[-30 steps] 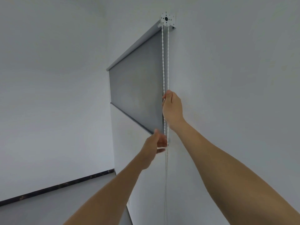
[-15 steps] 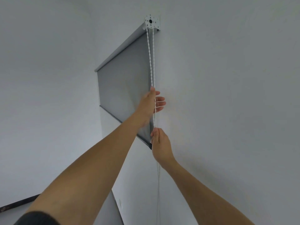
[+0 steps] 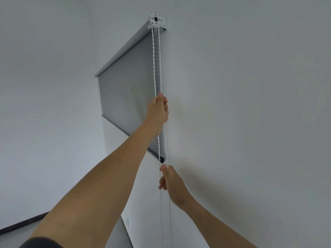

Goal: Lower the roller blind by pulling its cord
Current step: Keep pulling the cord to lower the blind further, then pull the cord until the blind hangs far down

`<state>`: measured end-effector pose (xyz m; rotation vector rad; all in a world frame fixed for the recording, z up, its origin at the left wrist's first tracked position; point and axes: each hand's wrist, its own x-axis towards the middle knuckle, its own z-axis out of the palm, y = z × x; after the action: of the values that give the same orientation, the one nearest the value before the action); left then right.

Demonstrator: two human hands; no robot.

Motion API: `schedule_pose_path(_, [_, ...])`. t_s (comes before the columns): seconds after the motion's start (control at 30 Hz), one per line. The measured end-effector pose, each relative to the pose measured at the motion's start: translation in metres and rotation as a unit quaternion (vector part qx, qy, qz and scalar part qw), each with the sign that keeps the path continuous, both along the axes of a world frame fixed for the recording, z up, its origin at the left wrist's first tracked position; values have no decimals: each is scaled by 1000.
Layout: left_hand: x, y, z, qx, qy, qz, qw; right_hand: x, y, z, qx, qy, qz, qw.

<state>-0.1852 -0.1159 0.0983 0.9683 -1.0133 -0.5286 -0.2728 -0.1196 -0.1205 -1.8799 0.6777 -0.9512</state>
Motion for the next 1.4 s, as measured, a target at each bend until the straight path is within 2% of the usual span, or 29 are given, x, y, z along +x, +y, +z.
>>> schedule_pose_path(0.1, [4, 6, -21, 5, -6, 10, 1000, 1, -7, 18, 16, -55, 18, 998])
schedule_pose_path(0.3, [4, 20, -39, -5, -18, 16, 1000, 4, -24, 85, 28, -139, -10, 990])
schedule_pose_path(0.4, [2, 25, -50, 12, -55, 39, 998, 7, -26, 122, 16, -170, -19, 985])
schedule_pose_path(0.5, [3, 28, -74, 45, -91, 59, 993, 10, -28, 158, 6, -188, -26, 982])
schedule_pose_path(0.7, [-3, 38, -125, 79, -76, 41, 993, 24, -29, 214, -42, -194, -40, 979])
schedule_pose_path(0.8, [-10, 46, -146, 81, -88, 21, 993, 34, -27, 229, -23, -203, -20, 979])
schedule_pose_path(0.93, [-16, 56, -174, 107, -114, 3, 988, 46, -23, 233, -1, -220, -30, 975])
schedule_pose_path(1.1, [-2, 62, -182, 167, -105, -61, 978, 47, -25, 215, -47, -227, -68, 970])
schedule_pose_path(1.27, [13, 53, -163, 147, -59, -45, 986, 43, -23, 199, -110, -213, -99, 966])
schedule_pose_path(1.4, [23, 43, -123, 126, -11, -3, 992, 39, -25, 171, -107, -194, -100, 970])
